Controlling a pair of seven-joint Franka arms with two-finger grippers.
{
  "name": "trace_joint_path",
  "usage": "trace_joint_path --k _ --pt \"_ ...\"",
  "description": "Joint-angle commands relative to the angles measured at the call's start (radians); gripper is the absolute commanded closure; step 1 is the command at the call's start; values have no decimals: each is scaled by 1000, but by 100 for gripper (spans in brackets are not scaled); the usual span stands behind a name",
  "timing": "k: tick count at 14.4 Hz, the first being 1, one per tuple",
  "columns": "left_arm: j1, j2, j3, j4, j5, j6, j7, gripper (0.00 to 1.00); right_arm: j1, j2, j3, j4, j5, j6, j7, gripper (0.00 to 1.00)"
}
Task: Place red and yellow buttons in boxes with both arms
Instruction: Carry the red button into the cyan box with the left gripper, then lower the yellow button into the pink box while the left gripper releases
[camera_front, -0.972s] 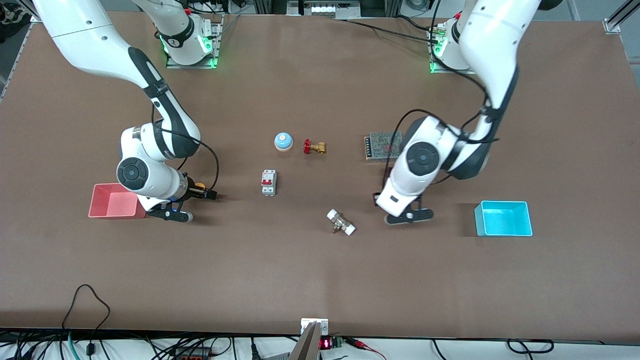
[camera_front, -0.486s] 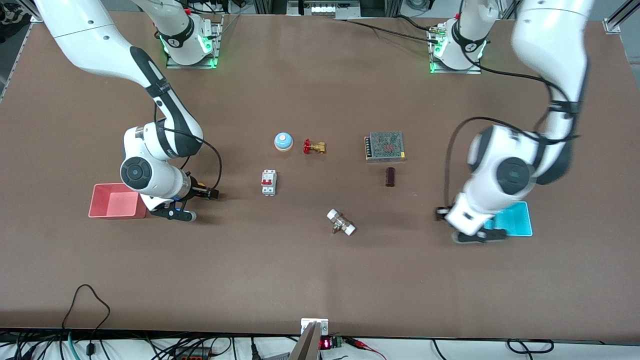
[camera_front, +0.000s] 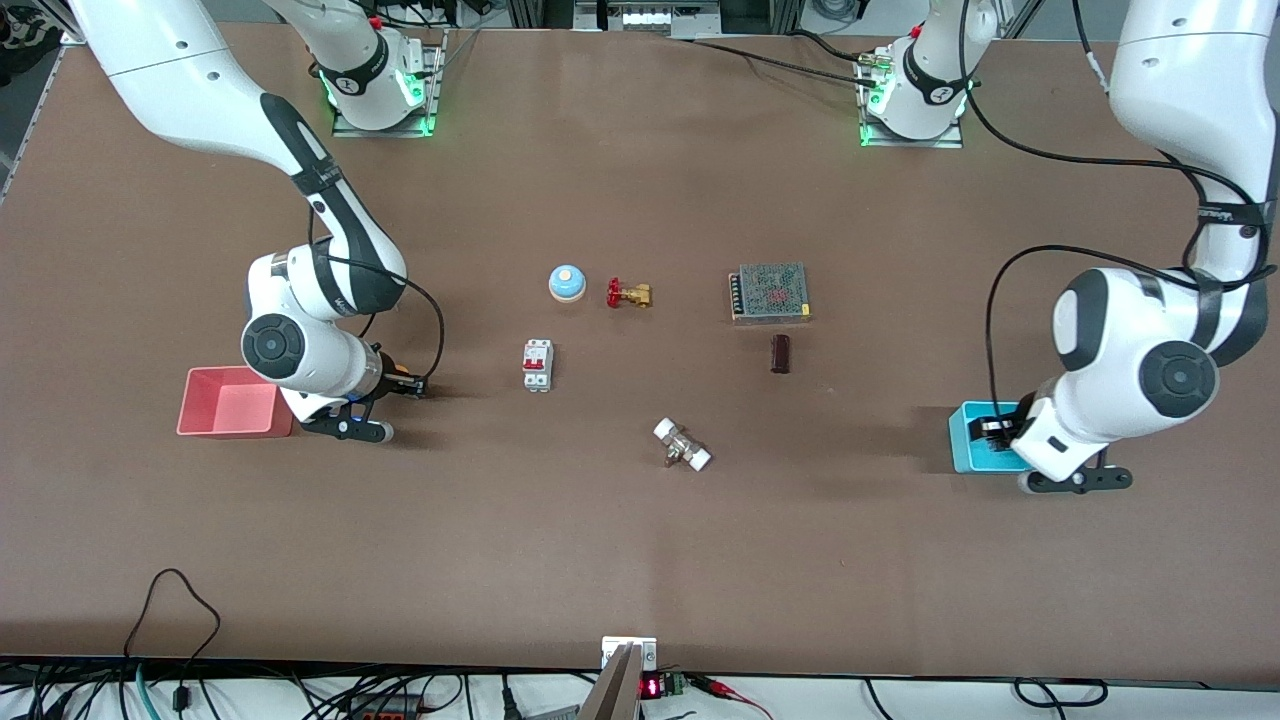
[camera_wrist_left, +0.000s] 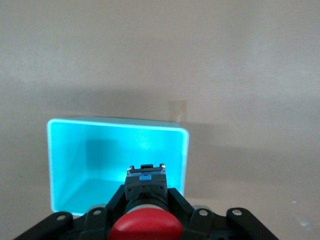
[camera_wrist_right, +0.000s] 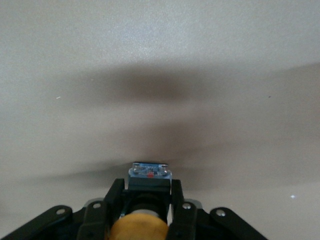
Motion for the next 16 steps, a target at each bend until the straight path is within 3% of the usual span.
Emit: trace_joint_path --k 1,2,5,10,12,16 --pt "30 19 -12 -17 15 15 26 82 -7 -4 9 -10 -8 5 -25 96" --pt "36 25 -12 -26 15 24 26 82 -7 -4 9 -10 -8 2 -24 100" --pt "41 28 -14 -98 15 131 23 82 -11 -34 9 3 -7 -4 -36 100" --pt "46 51 -14 -142 15 234 23 80 -85 -209 3 47 8 -183 -195 100" --pt "55 63 -14 -142 15 250 26 79 -118 -258 -35 76 13 -249 -314 100" --pt "69 63 -14 -132 15 250 55 78 -167 -274 -131 96 34 -251 -531 100"
